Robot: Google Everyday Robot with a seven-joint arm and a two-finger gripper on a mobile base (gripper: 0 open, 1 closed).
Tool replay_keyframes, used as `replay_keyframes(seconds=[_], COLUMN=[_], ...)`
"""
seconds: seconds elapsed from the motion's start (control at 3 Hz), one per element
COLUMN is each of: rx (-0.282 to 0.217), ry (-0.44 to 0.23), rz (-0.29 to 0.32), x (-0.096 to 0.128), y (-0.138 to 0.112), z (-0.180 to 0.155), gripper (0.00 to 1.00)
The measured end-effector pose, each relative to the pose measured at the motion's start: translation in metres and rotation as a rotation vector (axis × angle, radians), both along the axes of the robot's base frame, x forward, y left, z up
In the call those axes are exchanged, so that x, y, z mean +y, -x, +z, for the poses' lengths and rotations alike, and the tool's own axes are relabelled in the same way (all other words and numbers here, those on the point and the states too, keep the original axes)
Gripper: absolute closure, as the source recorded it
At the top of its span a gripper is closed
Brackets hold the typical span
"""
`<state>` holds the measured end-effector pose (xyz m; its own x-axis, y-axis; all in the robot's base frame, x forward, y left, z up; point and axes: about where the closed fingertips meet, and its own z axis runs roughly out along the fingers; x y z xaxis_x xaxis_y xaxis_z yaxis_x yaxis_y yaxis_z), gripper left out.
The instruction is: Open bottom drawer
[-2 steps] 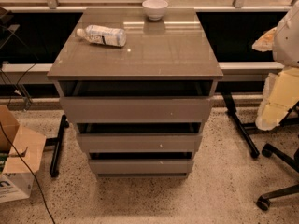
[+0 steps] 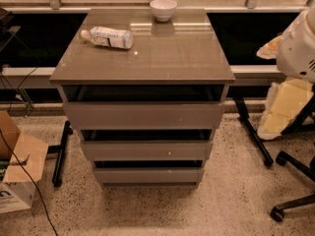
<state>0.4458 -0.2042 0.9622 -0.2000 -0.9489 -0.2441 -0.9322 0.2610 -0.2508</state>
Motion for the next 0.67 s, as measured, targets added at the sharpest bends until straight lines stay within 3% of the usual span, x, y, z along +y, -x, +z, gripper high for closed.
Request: replay_keyframes(seconds=[0.67], rx=[0.029], ry=[-0.202], rz=[0.046], x=[0.042], y=[-0.034], z=[-0.068], gripper=[0.0])
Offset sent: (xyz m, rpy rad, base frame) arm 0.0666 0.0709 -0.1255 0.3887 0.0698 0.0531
